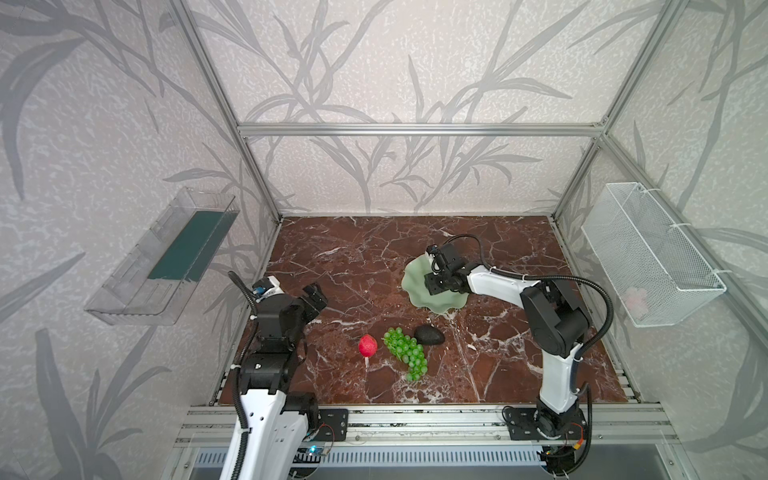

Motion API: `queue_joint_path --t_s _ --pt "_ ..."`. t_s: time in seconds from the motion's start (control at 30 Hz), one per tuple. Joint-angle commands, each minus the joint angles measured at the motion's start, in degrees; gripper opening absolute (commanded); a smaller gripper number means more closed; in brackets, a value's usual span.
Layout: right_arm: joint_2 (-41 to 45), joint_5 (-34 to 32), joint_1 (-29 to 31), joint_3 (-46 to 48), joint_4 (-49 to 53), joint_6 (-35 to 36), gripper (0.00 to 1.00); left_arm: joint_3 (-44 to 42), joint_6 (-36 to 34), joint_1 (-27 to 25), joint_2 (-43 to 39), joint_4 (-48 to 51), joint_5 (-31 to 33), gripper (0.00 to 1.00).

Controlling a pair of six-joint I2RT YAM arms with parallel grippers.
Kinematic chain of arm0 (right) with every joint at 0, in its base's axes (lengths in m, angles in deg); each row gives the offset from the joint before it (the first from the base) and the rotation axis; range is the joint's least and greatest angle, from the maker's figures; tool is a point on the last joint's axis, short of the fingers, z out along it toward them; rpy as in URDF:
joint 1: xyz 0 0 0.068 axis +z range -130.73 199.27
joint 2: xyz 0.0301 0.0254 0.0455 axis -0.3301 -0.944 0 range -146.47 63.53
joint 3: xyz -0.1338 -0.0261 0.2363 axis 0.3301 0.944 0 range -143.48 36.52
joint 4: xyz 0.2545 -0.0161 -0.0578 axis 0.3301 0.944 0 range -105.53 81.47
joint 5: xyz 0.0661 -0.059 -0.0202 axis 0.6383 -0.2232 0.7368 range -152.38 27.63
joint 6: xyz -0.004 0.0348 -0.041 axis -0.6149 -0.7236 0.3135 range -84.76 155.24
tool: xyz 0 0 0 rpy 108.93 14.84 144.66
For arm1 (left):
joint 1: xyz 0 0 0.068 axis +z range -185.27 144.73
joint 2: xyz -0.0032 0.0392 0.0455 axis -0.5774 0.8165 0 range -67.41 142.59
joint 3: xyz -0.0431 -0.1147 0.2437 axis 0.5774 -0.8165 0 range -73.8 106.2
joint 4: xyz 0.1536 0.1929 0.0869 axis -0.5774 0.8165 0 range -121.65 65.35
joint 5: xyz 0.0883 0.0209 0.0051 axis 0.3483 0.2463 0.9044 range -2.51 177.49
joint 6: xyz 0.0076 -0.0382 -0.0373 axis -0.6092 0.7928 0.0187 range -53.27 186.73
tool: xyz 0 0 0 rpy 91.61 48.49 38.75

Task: Place and organize the fake fruits in the fruit bowl
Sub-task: 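Carry the red fruit into the green bowl and release it with the right gripper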

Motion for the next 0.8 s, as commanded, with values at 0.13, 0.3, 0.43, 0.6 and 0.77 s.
queue_joint_path --t_s 0.13,0.3,0.43,0.6,0.77 --pt "-3.35 1.45 -1.54 -2.08 -2.33 -0.8 0.49 -0.09 0.66 -0.02 -0.38 2.58 1.47 0.97" --pt "-4.5 1.75 -1.67 -2.78 -2.14 -0.63 0.57 -0.09 0.74 0.04 -0.83 3.23 1.64 0.97" --pt "-3.63 1.67 -1.64 -2.87 -2.08 -0.3 0.67 0.16 1.17 0.0 -0.55 3.77 1.0 0.96" --pt "0.16 1.65 -1.75 -2.44 -2.45 0.61 0.76 1.09 0.72 0.04 1.23 5.13 -1.46 0.93" --pt "8.37 0.78 -2.22 -0.12 -3.92 0.64 0.87 1.12 0.5 -0.09 3.2 5.43 -5.58 0.88"
